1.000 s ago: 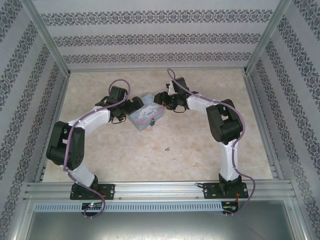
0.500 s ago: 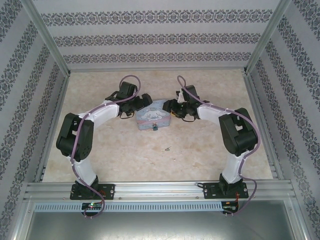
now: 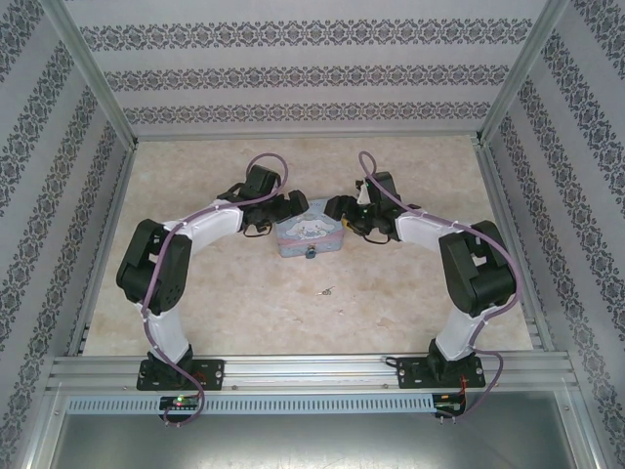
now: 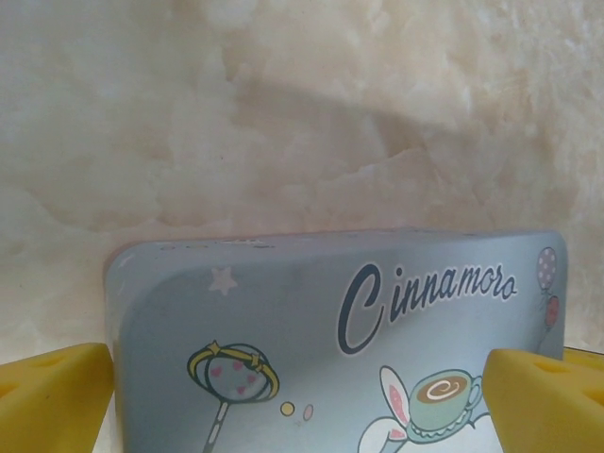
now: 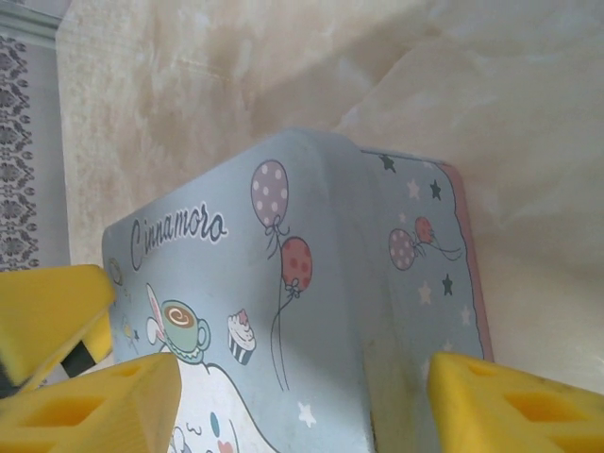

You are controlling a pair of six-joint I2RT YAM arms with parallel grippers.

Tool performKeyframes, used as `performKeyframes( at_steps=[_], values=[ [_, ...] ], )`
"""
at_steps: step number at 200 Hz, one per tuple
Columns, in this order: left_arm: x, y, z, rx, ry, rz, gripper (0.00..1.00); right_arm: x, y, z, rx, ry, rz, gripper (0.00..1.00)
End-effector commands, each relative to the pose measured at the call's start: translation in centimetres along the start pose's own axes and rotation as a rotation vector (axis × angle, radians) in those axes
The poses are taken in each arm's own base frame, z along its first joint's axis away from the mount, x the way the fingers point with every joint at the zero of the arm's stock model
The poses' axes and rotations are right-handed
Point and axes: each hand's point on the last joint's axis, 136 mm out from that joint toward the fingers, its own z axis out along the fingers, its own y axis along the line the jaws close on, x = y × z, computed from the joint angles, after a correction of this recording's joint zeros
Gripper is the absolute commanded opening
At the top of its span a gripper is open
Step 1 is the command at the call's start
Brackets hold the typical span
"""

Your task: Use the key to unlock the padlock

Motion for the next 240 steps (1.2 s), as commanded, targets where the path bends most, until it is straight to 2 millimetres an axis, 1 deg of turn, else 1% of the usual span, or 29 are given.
performKeyframes(
  at_steps=[1, 23, 46, 66, 90, 102, 125, 138, 139, 140, 159, 160, 161, 164, 165, 166, 176, 177, 196, 210, 224, 240],
  values=[
    [-1.4, -1.2, -0.5, -0.011, -0.034, 0.075, 1.0, -1.9, 0.8, -2.1, -0.016, -0.087, -0.016, 0.72],
    [-2.5, -1.6, -0.8, -0.018, -0.043, 0.102, 1.0, -2.2, 0.7, -3.5, -0.01, -0.11, -0.017, 0.73],
    [-3.4, -1.5, -1.0, -0.034, -0.056, 0.12, 0.99, -1.7, 0.6, -4.7, -0.001, -0.122, -0.029, 0.73],
    [-4.0, -1.0, -1.5, -0.05, -0.068, 0.118, 0.99, -0.5, 0.1, -5.6, 0.016, -0.121, -0.038, 0.73],
    [-3.9, -0.4, -2.7, -0.046, -0.082, 0.106, 0.99, 2.0, -0.6, -6.3, 0.056, -0.097, -0.068, 0.73],
    [-3.4, -0.2, -3.4, -0.04, -0.084, 0.098, 1.0, 3.6, -0.9, -6.6, 0.083, -0.078, -0.093, 0.73],
    [-1.6, 0.4, -4.7, -0.006, -0.076, 0.05, 0.99, 7.2, -1.9, -7.2, 0.16, -0.038, -0.13, 0.73],
    [-0.1, 1.1, -5.2, 0.016, -0.066, 0.015, 1.0, 9.1, -2.4, -7.3, 0.202, -0.022, -0.143, 0.72],
    [0.0, 1.1, -5.4, 0.02, -0.067, 0.011, 1.0, 9.1, -2.6, -7.3, 0.213, -0.029, -0.14, 0.72],
    [0.1, 1.1, -5.5, 0.023, -0.068, 0.008, 1.0, 9.5, -2.6, -7.3, 0.213, -0.02, -0.144, 0.72],
    [2.4, 2.0, -6.3, 0.058, -0.052, -0.034, 1.0, 11.7, -3.4, -7.7, 0.287, -0.018, -0.158, 0.72],
    [2.5, 2.1, -6.3, 0.058, -0.051, -0.036, 1.0, 11.6, -3.6, -7.7, 0.297, -0.026, -0.155, 0.72],
    [2.6, 2.1, -6.4, 0.061, -0.052, -0.037, 1.0, 12.0, -3.5, -7.7, 0.295, -0.017, -0.159, 0.72],
    [3.0, 2.4, -6.4, 0.058, -0.046, -0.043, 1.0, 12.0, -3.8, -7.8, 0.319, -0.028, -0.155, 0.73],
    [3.1, 2.5, -6.5, 0.06, -0.046, -0.044, 1.0, 12.4, -3.8, -7.8, 0.319, -0.018, -0.159, 0.73],
    [3.3, 2.6, -6.4, 0.059, -0.044, -0.045, 1.0, 12.2, -4.0, -7.9, 0.331, -0.028, -0.158, 0.73],
    [4.2, 3.0, -6.9, 0.067, -0.041, -0.057, 1.0, 13.2, -4.2, -8.0, 0.365, -0.027, -0.164, 0.73],
    [4.3, 3.1, -7.0, 0.067, -0.04, -0.058, 1.0, 13.5, -4.1, -7.9, 0.363, -0.02, -0.169, 0.73],
    [5.7, 3.7, -7.8, 0.08, -0.041, -0.077, 1.0, 15.1, -4.2, -7.6, 0.402, -0.012, -0.149, 0.73],
    [6.3, 4.0, -8.4, 0.087, -0.046, -0.087, 1.0, 16.1, -4.2, -7.2, 0.434, -0.005, -0.115, 0.71],
    [6.7, 4.5, -8.8, 0.08, -0.049, -0.109, 1.0, 16.6, -4.2, -7.1, 0.47, -0.016, -0.055, 0.68],
    [7.0, 4.9, -9.2, 0.067, -0.051, -0.127, 1.0, 17.2, -4.3, -6.7, 0.494, -0.024, 0.031, 0.63]
  ],
)
